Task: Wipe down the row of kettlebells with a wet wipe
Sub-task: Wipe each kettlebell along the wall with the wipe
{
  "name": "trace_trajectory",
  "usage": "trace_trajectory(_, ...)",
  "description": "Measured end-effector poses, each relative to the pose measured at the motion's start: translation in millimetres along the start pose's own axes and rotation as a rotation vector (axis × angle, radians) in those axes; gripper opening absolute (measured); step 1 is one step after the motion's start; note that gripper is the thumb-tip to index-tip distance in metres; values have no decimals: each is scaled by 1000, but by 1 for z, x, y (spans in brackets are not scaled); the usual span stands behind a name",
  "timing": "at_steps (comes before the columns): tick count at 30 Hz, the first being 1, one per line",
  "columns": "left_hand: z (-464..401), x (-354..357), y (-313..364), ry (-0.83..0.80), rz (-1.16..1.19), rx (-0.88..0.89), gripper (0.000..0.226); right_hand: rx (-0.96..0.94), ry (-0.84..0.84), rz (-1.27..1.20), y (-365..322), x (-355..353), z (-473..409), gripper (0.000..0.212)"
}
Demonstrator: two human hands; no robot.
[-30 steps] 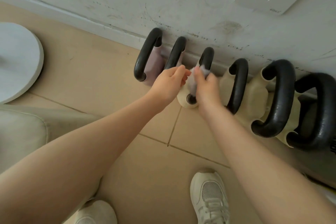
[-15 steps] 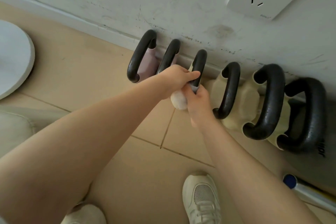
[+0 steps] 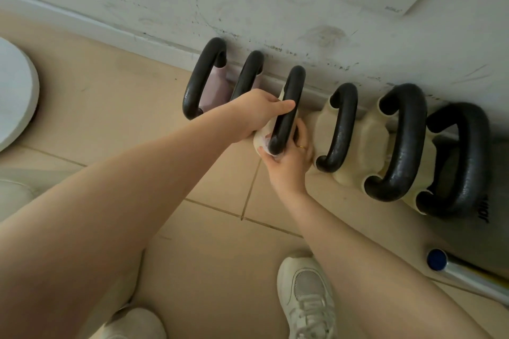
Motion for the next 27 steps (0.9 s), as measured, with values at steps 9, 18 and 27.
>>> trace_trajectory(9,-3,-3,-3,-21,-16,-7,41,62,28,-276,-16,-7,1,40)
trace_trajectory(18,4,8,-16,23,316,32,38,-77,-119,-419,-23,-23,22,37)
trace_trajectory(27,6,-2,-35,15,707,-15,59,-774,-27,674,-4,-19,6,56)
Point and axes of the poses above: each hand's wrist, its own z-axis away from the middle knuckle, its own x-axis out of the palm, y = z × x, the point moved 1 cm from there along -z, towards the middle knuckle, and after that the axes turned 4 degrees about -x, right-handed, at the moved point
